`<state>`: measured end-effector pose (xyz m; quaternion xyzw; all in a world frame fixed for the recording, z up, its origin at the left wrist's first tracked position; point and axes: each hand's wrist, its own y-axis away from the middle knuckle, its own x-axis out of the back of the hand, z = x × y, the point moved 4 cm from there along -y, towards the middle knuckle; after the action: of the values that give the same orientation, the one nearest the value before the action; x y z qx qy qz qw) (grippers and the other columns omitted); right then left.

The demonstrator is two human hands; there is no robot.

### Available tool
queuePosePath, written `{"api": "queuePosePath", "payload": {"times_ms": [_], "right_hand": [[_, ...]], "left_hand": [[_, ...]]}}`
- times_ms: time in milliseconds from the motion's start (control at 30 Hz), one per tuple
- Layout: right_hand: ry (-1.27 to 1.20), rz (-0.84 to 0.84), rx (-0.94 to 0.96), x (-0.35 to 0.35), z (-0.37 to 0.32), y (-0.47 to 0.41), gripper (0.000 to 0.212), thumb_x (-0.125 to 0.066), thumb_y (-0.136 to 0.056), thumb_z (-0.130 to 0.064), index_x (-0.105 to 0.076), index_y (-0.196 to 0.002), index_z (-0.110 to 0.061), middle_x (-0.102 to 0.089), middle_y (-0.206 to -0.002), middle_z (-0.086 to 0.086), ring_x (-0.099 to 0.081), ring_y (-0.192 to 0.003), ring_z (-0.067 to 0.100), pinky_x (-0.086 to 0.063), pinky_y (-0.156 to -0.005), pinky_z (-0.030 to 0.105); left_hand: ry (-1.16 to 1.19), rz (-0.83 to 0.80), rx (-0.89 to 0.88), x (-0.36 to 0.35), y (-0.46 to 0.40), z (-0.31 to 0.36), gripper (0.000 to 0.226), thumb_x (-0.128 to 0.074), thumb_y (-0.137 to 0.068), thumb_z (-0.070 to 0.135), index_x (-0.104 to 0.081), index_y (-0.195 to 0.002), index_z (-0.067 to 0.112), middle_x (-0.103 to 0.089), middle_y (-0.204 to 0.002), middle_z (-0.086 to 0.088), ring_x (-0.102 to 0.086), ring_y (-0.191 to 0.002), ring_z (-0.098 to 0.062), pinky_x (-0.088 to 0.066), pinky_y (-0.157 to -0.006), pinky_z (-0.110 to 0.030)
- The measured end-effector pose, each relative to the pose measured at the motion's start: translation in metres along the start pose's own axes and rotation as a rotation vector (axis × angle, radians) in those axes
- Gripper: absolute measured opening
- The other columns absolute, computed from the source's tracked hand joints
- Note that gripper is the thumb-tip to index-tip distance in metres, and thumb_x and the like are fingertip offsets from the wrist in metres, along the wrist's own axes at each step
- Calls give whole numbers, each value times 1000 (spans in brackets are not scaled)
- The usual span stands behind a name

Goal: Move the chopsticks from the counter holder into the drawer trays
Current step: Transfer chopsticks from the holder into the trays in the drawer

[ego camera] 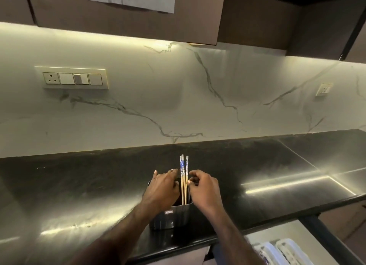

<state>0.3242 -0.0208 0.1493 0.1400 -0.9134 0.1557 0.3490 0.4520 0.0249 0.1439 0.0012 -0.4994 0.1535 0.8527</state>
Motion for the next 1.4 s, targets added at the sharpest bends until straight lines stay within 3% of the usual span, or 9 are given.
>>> {"api": "queuePosePath", "payload": {"times_ms": [100, 300, 433, 533, 633, 900, 1033, 1200, 1400], "right_hand": [[-15, -19, -43, -13, 9, -18, 38, -65, -90, -17, -59, -127, -23, -68, -107, -9, -55, -75, -10, -41, -54, 5], [-53, -54, -121, -31, 26, -57, 39, -66, -90, -18, -58, -127, -22, -68, -112, -7, -55, -83, -3, -43, -74, 11], [-60, -42, -145, -36, 37, -78, 38, -65, -90, -18, -59, -127, -20, -68, -116, -4, -55, -89, 0, -44, -82, 17], [-52, -68, -144, -41, 44, -88, 35, -64, -90, -17, -61, -125, -21, -70, -112, -7, -62, -88, -3, -48, -78, 10], [-45, -109, -127, -46, 50, -96, 27, -63, -91, -20, -66, -117, -25, -71, -101, -11, -53, -68, -11, -39, -56, 4], [-104, -196, -110, -53, 52, -110, 18, -62, -91, -18, -71, -107, -24, -71, -91, -7, -67, -80, 5, -59, -77, 27], [-122, -224, -84, -53, 49, -113, 19, -61, -91, -16, -71, -105, -25, -71, -87, -6, -68, -79, 8, -60, -74, 35], [-148, -240, -53, -48, 38, -111, 24, -59, -92, -16, -69, -111, -26, -71, -91, -9, -67, -81, 5, -58, -78, 28], [-133, -287, -21, -42, 22, -99, 12, -62, -91, -24, -72, -98, -24, -73, -89, -6, -68, -82, 4, -56, -79, 25]], "left_hand": [[-12, -26, -3, -10, -23, -12, 51, -43, -94, 17, -36, -144, 11, -54, -140, -8, -50, -129, -20, -2, -119, -46], [55, -6, 32, -20, -70, -26, 51, -44, -94, 20, -37, -143, 10, -66, -123, -5, -56, -121, -18, -2, -118, -47], [107, -46, 84, -32, -99, -32, 35, -45, -94, 23, -53, -127, 16, -70, -106, -1, -61, -110, -20, -18, -115, -48], [313, -64, 153, -39, -108, -37, 24, -54, -95, 27, -66, -114, 22, -72, -105, 5, -65, -99, -8, -46, -98, -34], [553, -52, 211, -45, -110, -41, 24, -68, -88, 23, -69, -112, 23, -73, -96, 12, -67, -91, 3, -53, -85, -20], [900, -39, 285, -46, -116, -42, 22, -69, -81, -2, -71, -103, -2, -74, -96, -13, -71, -74, -1, -52, -65, -11], [1037, -60, 303, -45, -116, -43, 19, -68, -81, -3, -72, -100, -2, -76, -94, -8, -73, -77, -7, -53, -67, -14], [1117, -57, 259, -33, -113, -40, 23, -73, -73, 8, -74, -96, 1, -77, -91, -10, -73, -84, -15, -54, -70, -16], [1171, 62, 146, 11, -106, -17, 37, -72, -69, 15, -70, -101, -3, -77, -91, -15, -74, -87, -23, -58, -73, -25]]}}
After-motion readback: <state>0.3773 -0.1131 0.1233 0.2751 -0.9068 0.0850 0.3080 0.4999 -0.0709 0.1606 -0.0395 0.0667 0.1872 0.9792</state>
